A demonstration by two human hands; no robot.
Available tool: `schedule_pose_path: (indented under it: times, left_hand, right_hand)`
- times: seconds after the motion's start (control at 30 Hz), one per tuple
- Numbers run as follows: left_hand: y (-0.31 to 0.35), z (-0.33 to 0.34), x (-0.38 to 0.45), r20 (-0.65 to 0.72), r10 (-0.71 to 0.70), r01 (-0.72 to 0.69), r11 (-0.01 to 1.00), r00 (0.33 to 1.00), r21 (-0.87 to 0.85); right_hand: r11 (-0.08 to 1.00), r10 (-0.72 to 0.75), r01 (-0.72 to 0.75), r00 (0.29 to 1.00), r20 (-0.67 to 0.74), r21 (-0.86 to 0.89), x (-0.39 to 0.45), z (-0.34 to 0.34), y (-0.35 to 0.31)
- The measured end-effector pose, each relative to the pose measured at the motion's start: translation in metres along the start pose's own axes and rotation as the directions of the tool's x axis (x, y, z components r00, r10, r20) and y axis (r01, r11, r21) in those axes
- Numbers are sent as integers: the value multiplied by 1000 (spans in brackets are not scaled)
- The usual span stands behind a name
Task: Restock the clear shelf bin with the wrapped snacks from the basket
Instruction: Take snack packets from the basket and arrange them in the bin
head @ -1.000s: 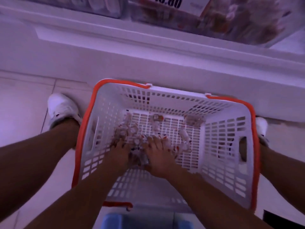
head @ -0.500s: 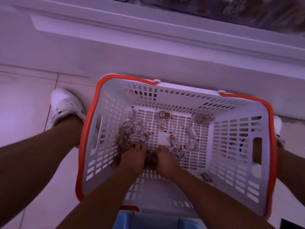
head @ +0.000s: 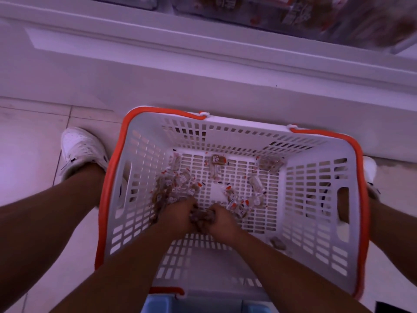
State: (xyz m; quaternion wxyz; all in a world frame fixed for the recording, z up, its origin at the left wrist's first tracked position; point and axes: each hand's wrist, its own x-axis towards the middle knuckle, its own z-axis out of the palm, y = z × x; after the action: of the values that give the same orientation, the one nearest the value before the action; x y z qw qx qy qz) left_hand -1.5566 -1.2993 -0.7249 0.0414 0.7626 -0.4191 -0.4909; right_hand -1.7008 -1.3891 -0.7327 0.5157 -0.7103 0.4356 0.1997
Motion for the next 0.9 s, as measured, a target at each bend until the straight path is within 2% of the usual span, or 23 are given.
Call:
schedule_pose_path:
  times: [0.1, 0.2, 0.3, 0.33, 0.37, 0.4, 0.47, 0.53, 0.6, 0.67, 0.73, 0.8, 0.9]
  left_hand:
    - [-4, -21, 10, 17, -43, 44, 992, 999, -117]
    - [3, -50, 19, 2, -76, 76, 981, 997, -178]
    - [19, -80, 16, -124, -34, 3, 970, 992, -242]
    - [28, -91, 13, -140, -61, 14, 947, 988, -320]
    - [38, -103, 7, -128, -87, 16, 880, 988, -475]
    - [51, -117, -2, -129, -80, -6, 830, 989, -557]
    - [80, -150, -20, -165, -20, -93, 760, 986, -644]
    - [111, -182, -43, -164, 73, -164, 740, 984, -653]
    - [142, -210, -73, -177, 184, -255, 721, 967, -644]
    - [167, -233, -109, -211, 230, -312, 702, 950, -640]
    - [188, -245, -141, -274, 216, -347, 654, 937, -673]
    - [204, -242, -162, -357, 154, -375, 592, 921, -713]
    - [224, -223, -173, -457, 27, -404, 516, 889, -755]
  right_hand:
    - [998, -33, 35, 999, -40, 58, 3, -18, -8]
    - [982, 17, 3, 994, -106, 188, 3, -50, -18]
    - [970, 25, 8, 991, -135, 243, -6, -95, -29]
    - [959, 30, 2, 994, -107, 283, -14, -113, -35]
    - [940, 28, -1, 997, -76, 340, -22, -130, -42]
    - [920, 23, -3, 999, -47, 393, -33, -147, -50]
    - [855, -16, 14, 1000, -1, 519, -60, -178, -73]
    - [739, -88, 38, 995, 40, 672, -90, -205, -99]
    - [662, -157, 88, 987, 23, 744, -124, -227, -128]
    - [581, -213, 124, 977, 4, 804, -158, -241, -150]
    - [514, -289, 155, 957, 0, 844, -190, -249, -166]
    - [494, -354, 226, 934, -43, 840, -215, -246, -177]
    - [574, -297, 389, 919, -259, 721, -225, -228, -190]
